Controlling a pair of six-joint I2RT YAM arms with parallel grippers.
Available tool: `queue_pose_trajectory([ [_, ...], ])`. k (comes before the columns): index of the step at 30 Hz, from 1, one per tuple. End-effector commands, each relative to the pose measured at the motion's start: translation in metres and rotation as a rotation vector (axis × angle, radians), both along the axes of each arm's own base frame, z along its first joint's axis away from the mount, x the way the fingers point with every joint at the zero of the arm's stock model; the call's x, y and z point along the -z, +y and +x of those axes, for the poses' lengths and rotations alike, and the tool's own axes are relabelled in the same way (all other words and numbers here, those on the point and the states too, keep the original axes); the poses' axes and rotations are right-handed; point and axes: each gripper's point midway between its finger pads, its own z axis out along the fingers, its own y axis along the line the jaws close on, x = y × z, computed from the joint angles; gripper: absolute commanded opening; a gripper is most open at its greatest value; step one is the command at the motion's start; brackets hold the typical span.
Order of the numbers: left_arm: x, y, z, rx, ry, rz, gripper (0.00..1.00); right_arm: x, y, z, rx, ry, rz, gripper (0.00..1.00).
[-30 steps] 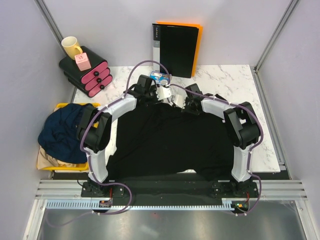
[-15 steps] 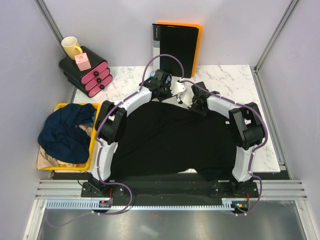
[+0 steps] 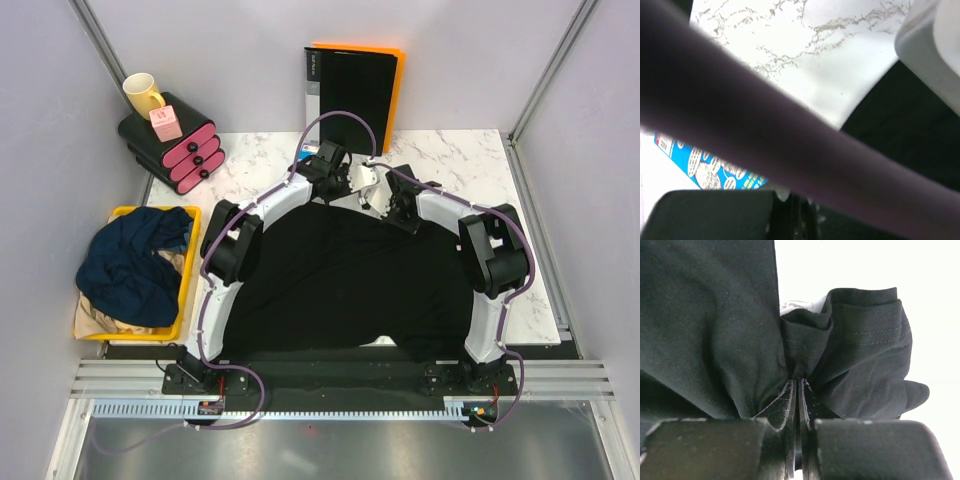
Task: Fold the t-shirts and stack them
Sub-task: Flatten the tshirt out
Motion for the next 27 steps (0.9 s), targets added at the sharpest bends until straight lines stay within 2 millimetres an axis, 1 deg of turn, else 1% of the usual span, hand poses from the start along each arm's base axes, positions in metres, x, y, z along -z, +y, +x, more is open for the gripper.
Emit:
queue_pose_trajectory([
  [1,0.069,0.094,0.023,-0.356,0.022,0.265,0.02,-0.065,0.058,0.017,-0.217,-0.135,0.139,0.06],
  [6,0.081,0.105,0.018,-0.363,0.055,0.314,0.02,-0.073,0.064,0.020,-0.218,-0.151,0.156,0.06],
  [8,0.085,0.106,0.016,-0.357,0.070,0.319,0.02,-0.076,0.067,0.021,-0.223,-0.157,0.161,0.06],
  [9,0.088,0.110,0.013,-0.357,0.084,0.335,0.02,-0.076,0.067,0.021,-0.223,-0.158,0.162,0.06],
  [11,0.089,0.113,0.011,-0.354,0.095,0.346,0.02,-0.078,0.069,0.020,-0.229,-0.160,0.165,0.06],
  [15,0.084,0.134,0.012,-0.416,0.102,0.342,0.02,-0.083,0.066,0.021,-0.214,-0.183,0.157,0.06],
  [16,0.079,0.134,0.013,-0.432,0.108,0.308,0.02,-0.086,0.064,0.025,-0.198,-0.203,0.160,0.06],
  [18,0.074,0.139,0.014,-0.450,0.112,0.285,0.02,-0.089,0.059,0.024,-0.177,-0.213,0.162,0.06],
  [19,0.066,0.137,0.014,-0.443,0.104,0.270,0.02,-0.089,0.055,0.025,-0.163,-0.219,0.166,0.06],
  [20,0.067,0.137,0.013,-0.437,0.097,0.265,0.02,-0.090,0.053,0.023,-0.156,-0.220,0.168,0.10],
  [22,0.058,0.131,0.013,-0.426,0.085,0.223,0.02,-0.088,0.053,0.019,-0.163,-0.213,0.164,0.20],
  [23,0.050,0.128,0.014,-0.423,0.060,0.198,0.02,-0.086,0.053,0.016,-0.163,-0.207,0.163,0.36],
  [25,0.040,0.119,0.012,-0.396,0.042,0.168,0.02,-0.082,0.056,0.013,-0.170,-0.193,0.160,0.50],
  [26,0.030,0.116,0.012,-0.387,0.023,0.147,0.02,-0.079,0.058,0.012,-0.169,-0.185,0.161,0.59],
  [27,0.025,0.108,0.009,-0.360,0.020,0.128,0.04,-0.079,0.059,0.012,-0.168,-0.184,0.164,0.66],
])
